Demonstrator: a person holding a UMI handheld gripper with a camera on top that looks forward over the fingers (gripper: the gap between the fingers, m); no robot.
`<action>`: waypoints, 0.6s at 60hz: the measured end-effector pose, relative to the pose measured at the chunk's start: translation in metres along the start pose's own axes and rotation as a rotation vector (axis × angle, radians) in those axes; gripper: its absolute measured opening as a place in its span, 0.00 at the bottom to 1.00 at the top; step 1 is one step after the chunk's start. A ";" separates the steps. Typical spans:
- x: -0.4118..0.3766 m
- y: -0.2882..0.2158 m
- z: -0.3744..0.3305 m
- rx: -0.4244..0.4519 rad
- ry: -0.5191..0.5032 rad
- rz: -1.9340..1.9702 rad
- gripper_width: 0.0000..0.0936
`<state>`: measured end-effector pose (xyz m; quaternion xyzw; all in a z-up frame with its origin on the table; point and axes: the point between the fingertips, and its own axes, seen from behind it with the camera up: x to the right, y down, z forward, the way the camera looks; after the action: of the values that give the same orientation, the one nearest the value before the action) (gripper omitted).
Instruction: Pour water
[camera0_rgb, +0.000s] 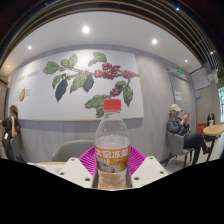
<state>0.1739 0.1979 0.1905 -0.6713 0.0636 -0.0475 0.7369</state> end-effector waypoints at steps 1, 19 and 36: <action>0.000 0.006 0.000 -0.010 -0.006 -0.002 0.40; 0.019 0.043 0.007 -0.082 -0.023 -0.052 0.40; 0.005 0.061 0.006 -0.154 -0.043 -0.073 0.77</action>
<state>0.1788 0.2087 0.1306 -0.7286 0.0266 -0.0547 0.6822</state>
